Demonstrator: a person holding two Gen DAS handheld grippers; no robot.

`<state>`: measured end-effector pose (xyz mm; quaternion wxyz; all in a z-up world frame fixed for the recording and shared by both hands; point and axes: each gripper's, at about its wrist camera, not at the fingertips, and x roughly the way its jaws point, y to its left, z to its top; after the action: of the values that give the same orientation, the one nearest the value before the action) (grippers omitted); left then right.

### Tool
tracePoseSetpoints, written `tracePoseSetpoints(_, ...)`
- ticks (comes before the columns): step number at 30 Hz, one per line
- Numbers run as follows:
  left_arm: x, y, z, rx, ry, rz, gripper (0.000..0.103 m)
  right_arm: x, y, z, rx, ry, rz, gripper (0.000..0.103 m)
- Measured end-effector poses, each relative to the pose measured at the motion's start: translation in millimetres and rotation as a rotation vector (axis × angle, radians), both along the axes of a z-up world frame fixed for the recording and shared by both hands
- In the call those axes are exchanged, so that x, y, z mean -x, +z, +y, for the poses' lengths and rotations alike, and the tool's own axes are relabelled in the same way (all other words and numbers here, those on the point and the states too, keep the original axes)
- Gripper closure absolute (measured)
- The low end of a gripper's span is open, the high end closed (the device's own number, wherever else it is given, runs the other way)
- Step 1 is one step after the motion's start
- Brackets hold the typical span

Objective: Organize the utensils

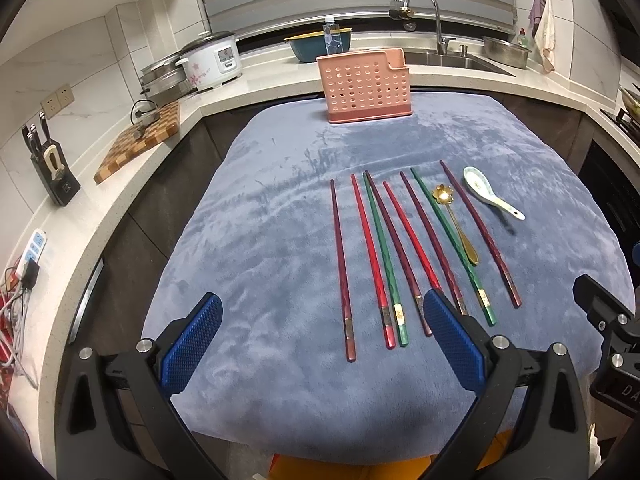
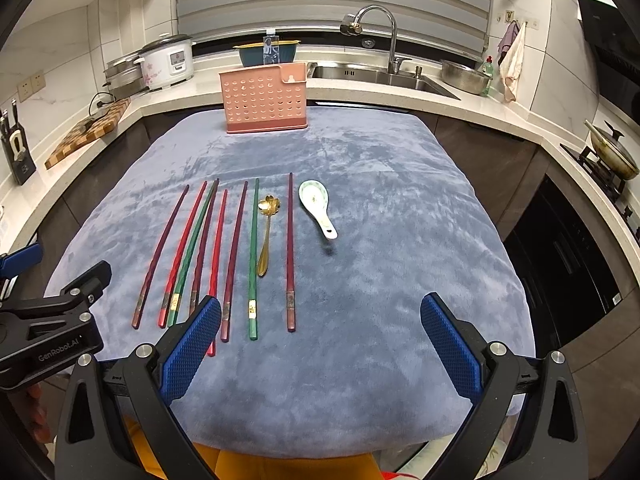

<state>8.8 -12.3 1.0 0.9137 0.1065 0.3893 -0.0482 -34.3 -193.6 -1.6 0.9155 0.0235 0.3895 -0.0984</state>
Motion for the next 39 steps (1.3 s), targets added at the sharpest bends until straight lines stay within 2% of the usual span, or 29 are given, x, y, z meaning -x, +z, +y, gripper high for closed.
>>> tracePoseSetpoints(39,-0.6,-2.7,0.2,0.007,-0.006,0.013,0.007,1.4,3.5,3.8,0.003,0.006,-0.002,0.007)
